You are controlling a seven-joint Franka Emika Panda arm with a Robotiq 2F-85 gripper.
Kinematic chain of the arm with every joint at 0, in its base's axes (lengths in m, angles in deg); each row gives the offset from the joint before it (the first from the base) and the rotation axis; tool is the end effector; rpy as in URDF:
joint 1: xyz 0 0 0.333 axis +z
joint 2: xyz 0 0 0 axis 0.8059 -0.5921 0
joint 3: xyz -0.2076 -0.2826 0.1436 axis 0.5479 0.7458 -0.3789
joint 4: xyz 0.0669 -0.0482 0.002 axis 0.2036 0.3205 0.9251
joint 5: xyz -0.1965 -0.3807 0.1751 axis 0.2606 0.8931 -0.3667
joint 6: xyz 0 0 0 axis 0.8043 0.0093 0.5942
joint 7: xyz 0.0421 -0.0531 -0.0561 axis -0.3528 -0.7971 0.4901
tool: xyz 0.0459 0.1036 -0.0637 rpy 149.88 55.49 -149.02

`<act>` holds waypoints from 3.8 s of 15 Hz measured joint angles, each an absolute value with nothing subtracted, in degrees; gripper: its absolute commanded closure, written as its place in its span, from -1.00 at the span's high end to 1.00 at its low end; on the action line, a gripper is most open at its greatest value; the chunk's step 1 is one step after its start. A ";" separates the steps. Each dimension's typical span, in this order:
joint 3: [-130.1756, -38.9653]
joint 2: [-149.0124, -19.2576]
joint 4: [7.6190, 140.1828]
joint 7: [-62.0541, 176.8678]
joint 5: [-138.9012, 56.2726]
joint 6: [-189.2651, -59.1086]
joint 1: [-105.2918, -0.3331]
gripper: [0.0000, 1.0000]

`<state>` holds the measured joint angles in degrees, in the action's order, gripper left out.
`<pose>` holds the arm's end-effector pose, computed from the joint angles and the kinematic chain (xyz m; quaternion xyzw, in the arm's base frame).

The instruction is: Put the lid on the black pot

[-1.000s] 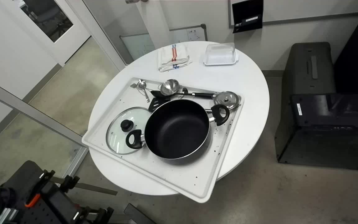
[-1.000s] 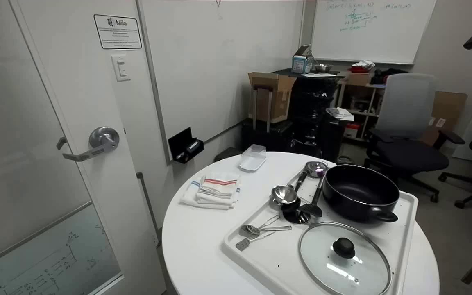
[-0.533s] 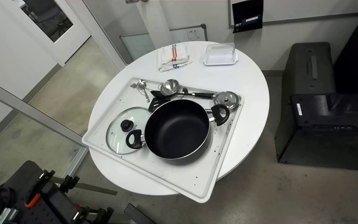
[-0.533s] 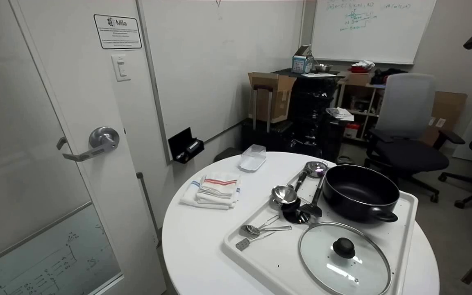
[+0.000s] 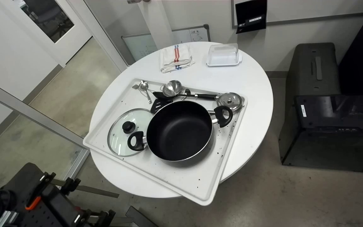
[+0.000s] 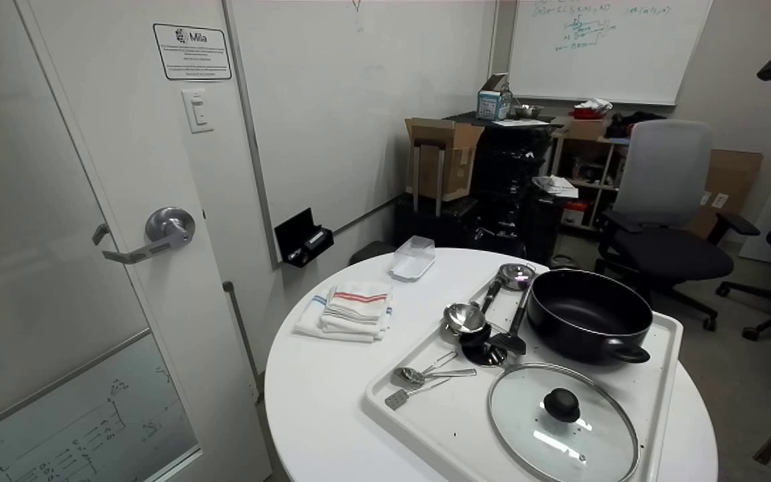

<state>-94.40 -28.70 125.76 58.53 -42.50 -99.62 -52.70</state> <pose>0.3826 0.0463 0.5151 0.9978 0.0241 0.0432 0.0434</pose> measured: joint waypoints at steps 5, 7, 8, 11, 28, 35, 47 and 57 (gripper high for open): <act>-94.26 -31.08 125.79 61.99 -42.25 -99.65 -51.54 1.00; -94.21 -32.96 125.81 63.96 -42.13 -99.65 -50.77 1.00; -94.21 -34.08 125.81 64.85 -41.99 -99.66 -50.44 1.00; -94.18 -38.05 125.79 67.66 -41.41 -99.82 -49.77 1.00; -94.13 -73.44 120.28 73.34 -28.91 -116.44 -49.58 1.00; -93.21 -89.94 114.30 73.37 -21.26 -124.37 -49.38 1.00; -91.64 -109.72 101.61 73.36 -17.68 -127.10 -44.59 1.00; -90.32 -117.48 94.94 73.36 -17.12 -132.99 -41.50 1.00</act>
<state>-90.32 -117.48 94.94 73.36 -17.12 -132.99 -41.50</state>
